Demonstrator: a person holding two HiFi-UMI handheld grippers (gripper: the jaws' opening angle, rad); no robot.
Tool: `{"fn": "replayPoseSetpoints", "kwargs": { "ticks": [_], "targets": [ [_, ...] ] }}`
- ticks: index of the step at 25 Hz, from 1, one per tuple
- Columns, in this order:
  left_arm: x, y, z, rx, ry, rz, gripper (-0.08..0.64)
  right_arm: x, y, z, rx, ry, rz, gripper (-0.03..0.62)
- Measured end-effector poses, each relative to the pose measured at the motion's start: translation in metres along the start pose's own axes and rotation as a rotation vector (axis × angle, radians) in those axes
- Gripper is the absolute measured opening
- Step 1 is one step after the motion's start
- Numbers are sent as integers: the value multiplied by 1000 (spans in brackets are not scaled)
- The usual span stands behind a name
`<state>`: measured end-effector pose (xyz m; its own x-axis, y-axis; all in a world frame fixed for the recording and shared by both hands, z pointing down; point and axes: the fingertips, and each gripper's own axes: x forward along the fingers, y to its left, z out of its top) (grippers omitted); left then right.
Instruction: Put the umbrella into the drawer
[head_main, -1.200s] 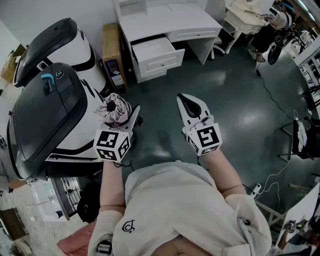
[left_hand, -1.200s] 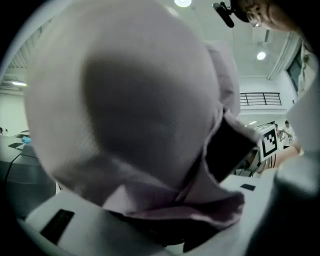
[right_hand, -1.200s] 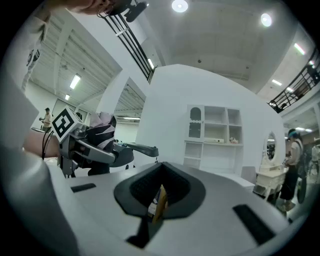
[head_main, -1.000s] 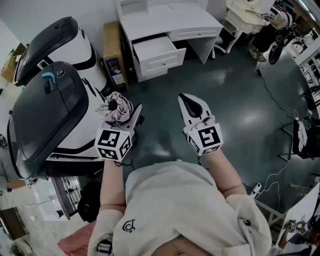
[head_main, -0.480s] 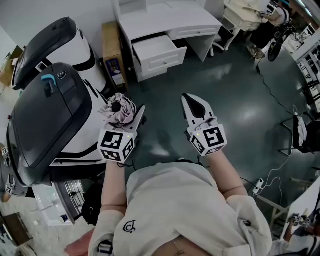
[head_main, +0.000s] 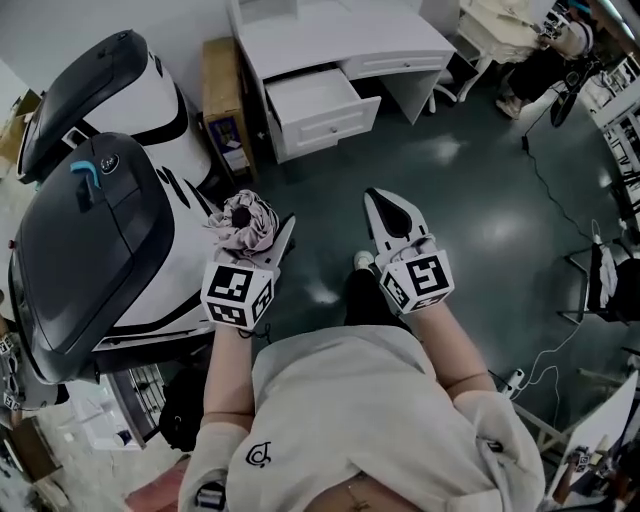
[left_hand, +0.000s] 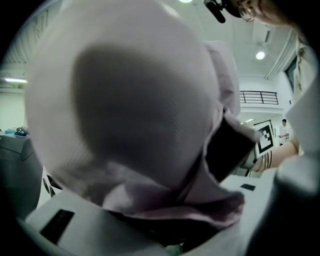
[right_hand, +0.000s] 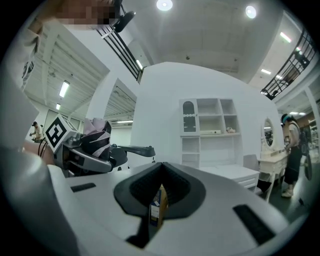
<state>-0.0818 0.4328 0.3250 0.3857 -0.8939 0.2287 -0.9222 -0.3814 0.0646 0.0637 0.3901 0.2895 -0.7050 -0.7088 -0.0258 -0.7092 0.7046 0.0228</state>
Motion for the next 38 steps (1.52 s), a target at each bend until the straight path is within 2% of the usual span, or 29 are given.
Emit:
{"fn": "replayPoseSetpoints", "kwargs": {
  "ticks": [5,12,20,25,30,38],
  "targets": [
    [60,12,13,-1,11,73,213,43,-57,-10,24,-7,72,6],
    [171,28,53,-28,4,154,214,108,-166,5,-6,-20,143,6],
    [259,44,78,-82,-30,228,215,155,-263,-1,11,5,177,6],
    [289,67,72,-91,11,235,215,183,-289,-19,58,36,162,6],
    [325,111,75,-74,40,224,215,229,-299,-32,71,58,155,6],
    [412,209,66,-71,115,114,215,337,-321,-47,70,83,83,6]
  ]
}}
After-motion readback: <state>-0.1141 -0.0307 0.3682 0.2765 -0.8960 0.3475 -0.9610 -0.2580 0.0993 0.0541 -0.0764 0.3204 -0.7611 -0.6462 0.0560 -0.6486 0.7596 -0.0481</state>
